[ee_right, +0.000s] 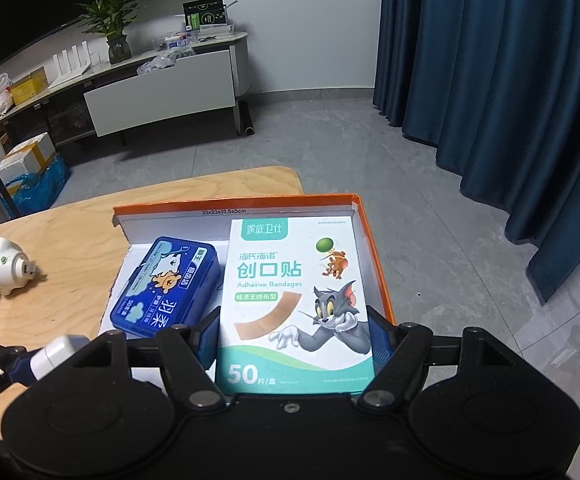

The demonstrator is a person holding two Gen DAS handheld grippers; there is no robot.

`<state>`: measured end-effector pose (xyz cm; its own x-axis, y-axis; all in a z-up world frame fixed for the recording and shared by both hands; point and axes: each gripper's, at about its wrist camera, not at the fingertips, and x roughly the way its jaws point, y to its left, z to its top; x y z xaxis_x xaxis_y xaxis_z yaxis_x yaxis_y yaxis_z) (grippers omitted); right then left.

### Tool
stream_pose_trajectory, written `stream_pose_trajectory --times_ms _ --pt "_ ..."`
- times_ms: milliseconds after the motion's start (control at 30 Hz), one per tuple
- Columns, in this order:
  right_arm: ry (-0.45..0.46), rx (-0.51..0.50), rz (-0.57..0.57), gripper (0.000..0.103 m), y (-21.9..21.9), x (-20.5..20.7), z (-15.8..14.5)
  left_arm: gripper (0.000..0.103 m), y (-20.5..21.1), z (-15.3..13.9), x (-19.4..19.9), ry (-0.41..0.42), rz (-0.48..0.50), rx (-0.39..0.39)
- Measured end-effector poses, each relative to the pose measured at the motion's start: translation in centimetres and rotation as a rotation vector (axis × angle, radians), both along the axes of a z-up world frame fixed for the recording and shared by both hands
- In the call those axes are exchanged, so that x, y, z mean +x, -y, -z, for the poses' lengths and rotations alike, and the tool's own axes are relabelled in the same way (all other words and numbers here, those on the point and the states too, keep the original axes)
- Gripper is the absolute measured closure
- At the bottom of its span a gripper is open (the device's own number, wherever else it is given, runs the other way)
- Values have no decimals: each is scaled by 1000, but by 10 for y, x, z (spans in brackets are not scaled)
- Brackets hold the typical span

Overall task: Organize rigid objects
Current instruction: 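Lower the white charger and bandage box into the lid and open both tools, then move both tools back over the table toward the black charger and white plug device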

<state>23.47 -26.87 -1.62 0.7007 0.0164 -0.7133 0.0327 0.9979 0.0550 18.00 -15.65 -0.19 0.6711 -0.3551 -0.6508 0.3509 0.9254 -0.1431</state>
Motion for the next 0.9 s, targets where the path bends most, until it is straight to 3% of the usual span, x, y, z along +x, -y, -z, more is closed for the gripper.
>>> stream_pose_trajectory --times_ms 367,567,900 --pt "43 3 37 15 9 1 -8 45 21 2 4 -9 43 6" --pt "86 -3 51 15 9 -12 -22 36 24 1 2 -9 52 6" --pt "130 -9 46 10 -1 -38 -38 18 -9 -14 -8 -18 -53 15"
